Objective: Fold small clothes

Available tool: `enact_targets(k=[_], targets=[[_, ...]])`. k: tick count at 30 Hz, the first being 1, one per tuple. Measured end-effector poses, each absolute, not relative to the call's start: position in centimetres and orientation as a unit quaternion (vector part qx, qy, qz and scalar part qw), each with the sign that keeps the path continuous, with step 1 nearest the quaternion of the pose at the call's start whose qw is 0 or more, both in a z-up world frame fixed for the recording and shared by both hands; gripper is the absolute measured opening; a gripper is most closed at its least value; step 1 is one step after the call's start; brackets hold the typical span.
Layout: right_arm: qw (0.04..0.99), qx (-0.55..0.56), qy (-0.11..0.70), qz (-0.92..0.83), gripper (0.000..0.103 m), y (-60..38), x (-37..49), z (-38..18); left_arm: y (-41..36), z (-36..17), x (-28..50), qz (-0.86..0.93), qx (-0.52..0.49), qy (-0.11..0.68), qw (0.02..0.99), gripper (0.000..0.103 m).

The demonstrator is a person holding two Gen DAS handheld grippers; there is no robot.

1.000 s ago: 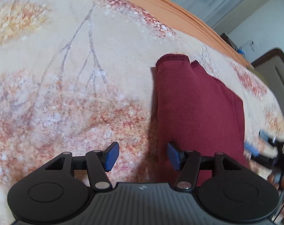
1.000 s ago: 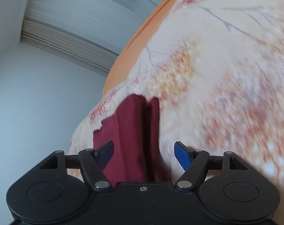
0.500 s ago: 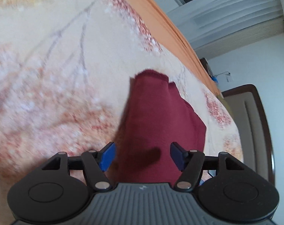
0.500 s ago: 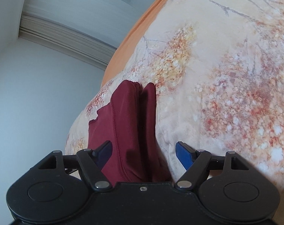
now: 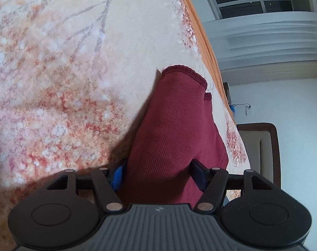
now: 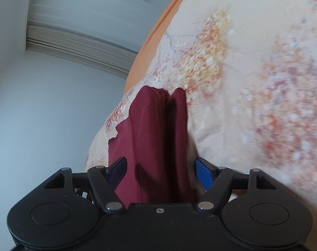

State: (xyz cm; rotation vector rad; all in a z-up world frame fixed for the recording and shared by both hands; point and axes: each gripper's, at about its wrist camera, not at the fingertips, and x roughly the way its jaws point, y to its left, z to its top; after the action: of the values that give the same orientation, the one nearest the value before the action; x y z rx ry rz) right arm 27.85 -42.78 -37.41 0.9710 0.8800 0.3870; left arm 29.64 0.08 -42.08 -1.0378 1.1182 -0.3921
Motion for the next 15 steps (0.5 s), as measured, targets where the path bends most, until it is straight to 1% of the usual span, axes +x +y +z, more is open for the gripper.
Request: enact_targets(k=[1,2,3,4,6,9,11,12,15], targets=[[0.776,0.445,0.409,0.18,0.063,-42.4,28.1,-37.4,0.1,-42.1,29.6,-0.177,-0.466,0.503,0.706,0.065],[0.773,0.444,0.414,0.183,0.051,-42.2,28.3,-37.5,0.3,-42.1,29.4,-0.178,-0.465,0.503,0.706,0.063],[0.77,0.444,0.419,0.185,0.047,-42.0,28.2,-37.6,0.7,-42.0,29.0,-0.18,-0.462,0.503,0.708,0.059],[0.767,0.448,0.42,0.186,0.045,-41.9,28.1,-37.7,0.7,-41.9,28.9,-0.181,-0.456,0.504,0.711,0.058],[0.759,0.462,0.42,0.186,0.044,-42.0,27.7,-37.9,0.6,-41.7,28.6,-0.183,-0.447,0.504,0.716,0.053],[0.752,0.474,0.424,0.176,0.044,-42.3,27.4,-38.2,0.5,-41.3,28.2,-0.186,-0.448,0.503,0.716,0.052],[0.743,0.484,0.428,0.173,0.051,-42.1,27.7,-38.4,0.5,-41.3,27.8,-0.187,-0.448,0.501,0.716,0.054],[0.741,0.486,0.429,0.175,0.052,-42.0,27.8,-38.6,0.7,-41.4,27.9,-0.184,-0.451,0.504,0.713,0.056],[0.749,0.469,0.432,0.182,0.05,-41.7,28.2,-38.4,0.8,-42.2,28.5,-0.188,-0.455,0.506,0.708,0.057]])
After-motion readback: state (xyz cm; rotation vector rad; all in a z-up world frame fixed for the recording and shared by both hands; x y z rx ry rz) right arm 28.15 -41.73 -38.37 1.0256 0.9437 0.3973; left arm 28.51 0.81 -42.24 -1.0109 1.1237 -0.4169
